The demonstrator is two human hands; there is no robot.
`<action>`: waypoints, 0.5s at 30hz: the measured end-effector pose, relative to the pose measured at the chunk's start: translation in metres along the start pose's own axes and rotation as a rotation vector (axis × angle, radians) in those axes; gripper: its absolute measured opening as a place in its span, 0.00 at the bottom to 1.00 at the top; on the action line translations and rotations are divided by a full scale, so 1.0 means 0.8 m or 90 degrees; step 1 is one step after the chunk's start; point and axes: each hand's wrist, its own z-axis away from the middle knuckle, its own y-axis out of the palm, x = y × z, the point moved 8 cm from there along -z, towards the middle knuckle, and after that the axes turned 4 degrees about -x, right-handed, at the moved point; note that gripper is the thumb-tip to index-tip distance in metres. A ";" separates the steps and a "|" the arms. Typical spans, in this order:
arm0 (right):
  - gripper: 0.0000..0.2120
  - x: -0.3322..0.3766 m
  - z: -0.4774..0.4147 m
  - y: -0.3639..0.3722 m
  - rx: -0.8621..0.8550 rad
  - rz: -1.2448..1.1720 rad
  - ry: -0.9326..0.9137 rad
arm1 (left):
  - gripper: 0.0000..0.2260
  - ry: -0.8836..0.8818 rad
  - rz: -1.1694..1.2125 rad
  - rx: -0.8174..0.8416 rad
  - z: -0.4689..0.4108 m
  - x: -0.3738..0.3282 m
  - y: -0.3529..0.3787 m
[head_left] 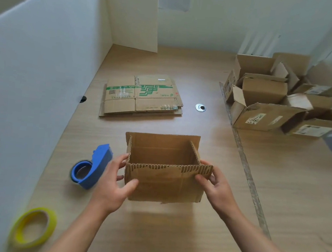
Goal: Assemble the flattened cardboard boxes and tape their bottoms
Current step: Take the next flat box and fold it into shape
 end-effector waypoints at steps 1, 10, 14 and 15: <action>0.20 0.001 0.000 0.002 -0.004 0.011 -0.006 | 0.30 -0.004 0.008 0.003 -0.002 -0.002 -0.002; 0.11 0.004 0.002 0.009 0.028 0.074 -0.012 | 0.16 0.005 0.000 0.049 -0.002 0.005 -0.002; 0.09 -0.002 0.001 0.009 0.018 0.090 -0.011 | 0.09 -0.029 -0.010 -0.038 0.001 0.014 -0.002; 0.10 -0.005 0.001 0.007 0.003 0.102 -0.012 | 0.11 -0.035 -0.019 -0.050 0.002 0.014 0.001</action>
